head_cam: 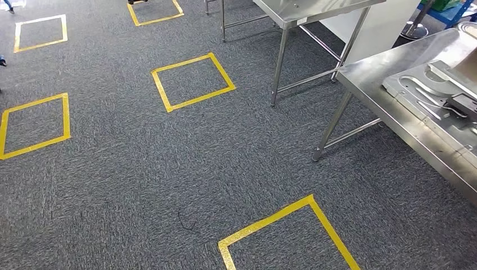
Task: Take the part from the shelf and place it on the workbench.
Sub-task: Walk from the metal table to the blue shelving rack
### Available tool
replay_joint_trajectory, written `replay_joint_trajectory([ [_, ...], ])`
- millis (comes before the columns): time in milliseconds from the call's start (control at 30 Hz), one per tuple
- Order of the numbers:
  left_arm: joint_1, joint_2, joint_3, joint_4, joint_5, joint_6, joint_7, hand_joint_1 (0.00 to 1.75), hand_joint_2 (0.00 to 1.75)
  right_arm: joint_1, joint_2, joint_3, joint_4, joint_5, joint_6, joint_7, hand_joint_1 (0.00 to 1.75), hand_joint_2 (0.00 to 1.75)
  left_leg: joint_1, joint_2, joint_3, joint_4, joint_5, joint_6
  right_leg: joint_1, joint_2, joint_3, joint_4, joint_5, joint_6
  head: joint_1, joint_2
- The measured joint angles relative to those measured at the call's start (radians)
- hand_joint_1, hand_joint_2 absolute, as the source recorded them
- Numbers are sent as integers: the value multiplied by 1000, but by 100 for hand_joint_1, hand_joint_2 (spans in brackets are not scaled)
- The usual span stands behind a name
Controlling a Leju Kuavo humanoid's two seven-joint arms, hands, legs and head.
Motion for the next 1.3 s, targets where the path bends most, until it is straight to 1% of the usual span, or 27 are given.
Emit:
replay_joint_trajectory([
  [33, 3, 0, 0, 0, 0, 0, 2, 0, 0, -3, 0, 0, 0, 1, 0, 2, 0, 0, 2, -10, 2, -6, 4, 5, -1, 1, 4, 0, -3, 6, 0, 0],
  [100, 5, -1, 1, 0, -6, 0, 4, 0, 0, -3, 1, 0, 0, 6, 1, 9, 0, 0, 8, -30, 9, -18, 13, 17, -5, 46, -8, 38, -35, 15, 0, 0],
  [167, 3, -1, 0, 0, -24, 0, 5, 0, 0, 1, 1, -1, 0, 20, 6, 18, 0, 0, 10, -51, 9, -22, 18, 24, -9, 102, -62, 149, -96, 20, 0, 0],
  [200, 2, 0, -2, 0, -35, 3, 3, 0, 0, 3, 1, 0, 0, 28, 11, 20, 0, 0, 9, -63, 7, -22, 19, 26, -9, 112, -94, 211, -121, 21, 0, 0],
  [233, 2, 0, -3, 0, -46, 9, -1, 0, 0, 6, 0, 0, 0, 35, 16, 20, 0, 0, 9, -76, 7, -21, 19, 26, -9, 115, -116, 251, -129, 22, 0, 0],
  [267, 2, 1, -4, 0, -54, 16, -9, 0, 0, 8, 0, 0, 0, 40, 19, 19, 0, 0, 9, -91, 8, -20, 18, 26, -10, 117, -123, 258, -116, 23, 0, 0],
  [300, 3, 2, -6, 0, -61, 22, -19, 0, 0, 11, -1, 0, 0, 43, 20, 19, 0, 0, 9, -105, 9, -18, 18, 25, -11, 120, -113, 227, -84, 23, 0, 0],
  [367, 3, 5, -11, 0, -70, 27, -45, 0, 0, 15, -7, 0, 0, 42, 18, 20, 0, 0, 9, -132, 7, -10, 14, 18, -17, 155, -62, 104, -13, 22, 0, 0],
  [400, 1, 8, -15, 0, -73, 27, -55, 0, 0, 16, -9, -1, 0, 41, 16, 21, 0, 0, 8, -145, 3, -4, 12, 13, -19, 176, -42, 56, 6, 20, 0, 0],
  [467, -2, 13, -21, 0, -76, 27, -67, 0, 0, 14, -11, -3, 0, 37, 16, 23, 0, 0, 8, -164, -7, 1, 11, 0, -17, 197, -30, 21, 8, 12, 0, 0],
  [533, -2, 18, -23, 0, -75, 27, -70, 0, 0, 10, -12, -6, 0, 31, 15, 22, 0, 0, 12, -177, -12, 1, 13, -13, -15, 175, -27, 15, 11, -2, 0, 0],
  [600, -1, 22, -24, 0, -73, 27, -66, 0, 0, 7, -12, -10, 0, 28, 14, 16, 0, 0, 12, -146, -26, 31, -8, -23, -16, 152, -22, 7, 14, -17, 0, 0],
  [667, -3, 23, -24, 1, -69, 27, -52, 0, 0, 8, -11, -15, 0, 26, 8, 7, 0, 0, 12, -91, -75, 138, -67, -29, -13, 125, -18, 3, 14, -27, 0, 0],
  [733, -5, 23, -24, 1, -64, 25, -33, 0, 0, 8, -9, -19, 0, 25, 3, 4, 0, 0, 14, -67, -135, 259, -117, -34, -8, 94, -17, 3, 11, -32, 0, 0],
  [767, -4, 23, -24, 2, -61, 24, -24, 0, 0, 7, -8, -21, 0, 24, 2, 5, 0, 0, 15, -63, -145, 281, -117, -34, -6, 79, -16, 4, 9, -33, 0, 0],
  [800, -2, 23, -23, 2, -59, 23, -17, 0, 0, 6, -8, -22, 0, 23, 2, 6, 0, 0, 15, -59, -135, 263, -98, -33, -5, 66, -14, 4, 7, -33, 0, 0],
  [833, -1, 23, -23, 2, -57, 22, -13, 0, 0, 4, -7, -24, 0, 21, 1, 8, 0, 0, 15, -51, -106, 208, -66, -29, -4, 54, -10, 4, 4, -32, 0, 0],
  [900, -1, 24, -23, 2, -55, 20, -10, 0, 0, 0, -6, -28, 0, 17, 1, 8, 0, 0, 8, -10, -34, 69, -10, -17, 0, 32, -3, 4, -2, -27, 0, 0],
  [933, -3, 24, -23, 2, -55, 19, -11, 0, 0, -2, -4, -30, 0, 15, 0, 8, 0, 0, 3, 6, -12, 25, 3, -11, 1, 23, 0, 4, -4, -22, 0, 0],
  [967, -4, 24, -22, 2, -54, 18, -12, 0, 0, -4, -3, -32, 0, 14, 0, 8, 0, 0, -1, 12, -4, 5, 6, -5, 2, 14, 3, 3, -6, -17, 0, 0],
  [1033, -5, 24, -21, 2, -52, 17, -19, 0, 0, -13, -1, -37, 0, 14, -1, 6, 0, 0, -2, -9, -3, -2, 10, 5, 2, -1, 9, -1, -8, -7, 0, 0],
  [1067, -5, 24, -20, 2, -52, 17, -24, 0, 0, -17, 0, -39, 0, 14, -2, 3, 0, 0, 0, -19, 0, -10, 15, 11, 1, 10, 10, 2, -13, -1, 0, 0],
  [1133, -7, 24, -19, 3, -54, 15, -36, 0, 0, -19, 1, -44, 0, 14, -2, -4, 0, 0, 7, -38, 8, -26, 26, 23, -3, 63, -9, 52, -49, 7, 0, 0],
  [1167, -9, 24, -19, 3, -55, 15, -40, 0, 0, -18, 1, -46, 0, 14, -3, -6, 0, 0, 7, -48, 7, -28, 29, 26, -5, 93, -35, 105, -79, 10, 0, 0],
  [1233, -13, 25, -19, 3, -58, 14, -45, 0, 0, -18, 1, -49, 0, 14, -2, -8, 0, 0, 7, -73, 4, -28, 31, 28, -8, 116, -104, 235, -132, 13, 0, 0],
  [1267, -14, 26, -19, 3, -58, 14, -46, 0, 0, -18, 1, -50, 0, 14, -2, -8, 0, 0, 7, -87, 4, -27, 31, 28, -9, 117, -125, 267, -132, 15, 0, 0],
  [1300, -13, 27, -19, 3, -58, 14, -46, 0, 0, -18, 1, -51, 0, 14, -2, -9, 0, 0, 7, -102, 5, -25, 30, 27, -11, 119, -129, 264, -111, 16, 0, 0],
])
